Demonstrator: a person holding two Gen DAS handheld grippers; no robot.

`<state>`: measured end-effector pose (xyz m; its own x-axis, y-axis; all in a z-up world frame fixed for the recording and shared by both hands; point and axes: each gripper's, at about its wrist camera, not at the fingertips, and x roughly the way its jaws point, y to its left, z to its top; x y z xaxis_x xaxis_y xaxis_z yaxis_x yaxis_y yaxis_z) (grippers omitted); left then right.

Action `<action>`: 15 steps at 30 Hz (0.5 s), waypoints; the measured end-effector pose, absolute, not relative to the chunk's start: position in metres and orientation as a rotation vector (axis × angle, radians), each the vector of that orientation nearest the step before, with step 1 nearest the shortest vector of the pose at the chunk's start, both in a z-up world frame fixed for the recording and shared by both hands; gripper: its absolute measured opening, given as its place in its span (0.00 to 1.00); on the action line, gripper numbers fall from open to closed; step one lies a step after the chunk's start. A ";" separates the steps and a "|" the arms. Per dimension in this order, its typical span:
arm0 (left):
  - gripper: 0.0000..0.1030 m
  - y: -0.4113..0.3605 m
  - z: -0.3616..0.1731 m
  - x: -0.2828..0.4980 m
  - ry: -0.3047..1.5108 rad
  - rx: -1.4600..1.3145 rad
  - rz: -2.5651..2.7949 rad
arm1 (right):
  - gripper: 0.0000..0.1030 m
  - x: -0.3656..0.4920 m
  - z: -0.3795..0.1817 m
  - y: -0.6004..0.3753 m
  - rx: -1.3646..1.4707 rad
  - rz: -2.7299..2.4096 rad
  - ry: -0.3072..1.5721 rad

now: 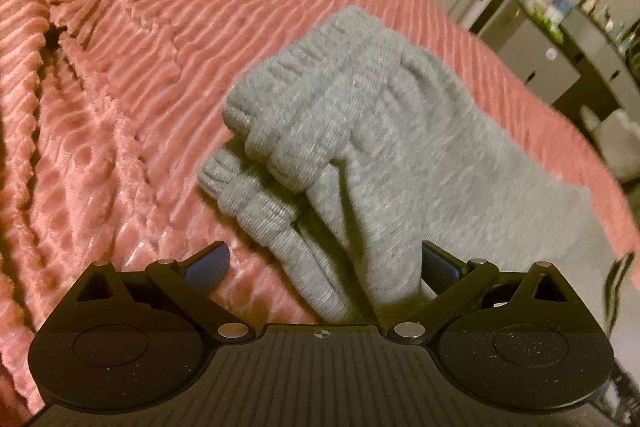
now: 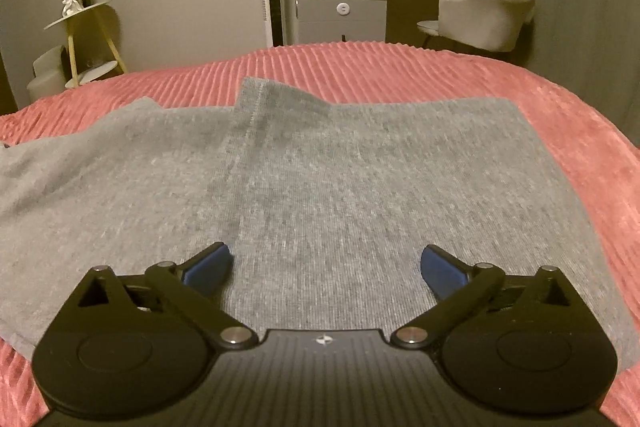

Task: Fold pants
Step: 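Grasp the bunched cuffs of the grey sweatpants with the left tool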

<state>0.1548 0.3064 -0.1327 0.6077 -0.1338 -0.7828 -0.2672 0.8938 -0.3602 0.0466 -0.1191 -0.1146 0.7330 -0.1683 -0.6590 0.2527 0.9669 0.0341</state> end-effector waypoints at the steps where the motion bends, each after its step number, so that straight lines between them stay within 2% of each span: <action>1: 0.99 0.310 -0.132 0.153 0.908 -0.501 0.077 | 1.00 0.047 -0.115 -0.119 0.126 -0.233 0.711; 15: 0.99 0.325 -0.136 0.148 0.871 -0.593 0.064 | 1.00 0.044 -0.119 -0.118 0.132 -0.241 0.686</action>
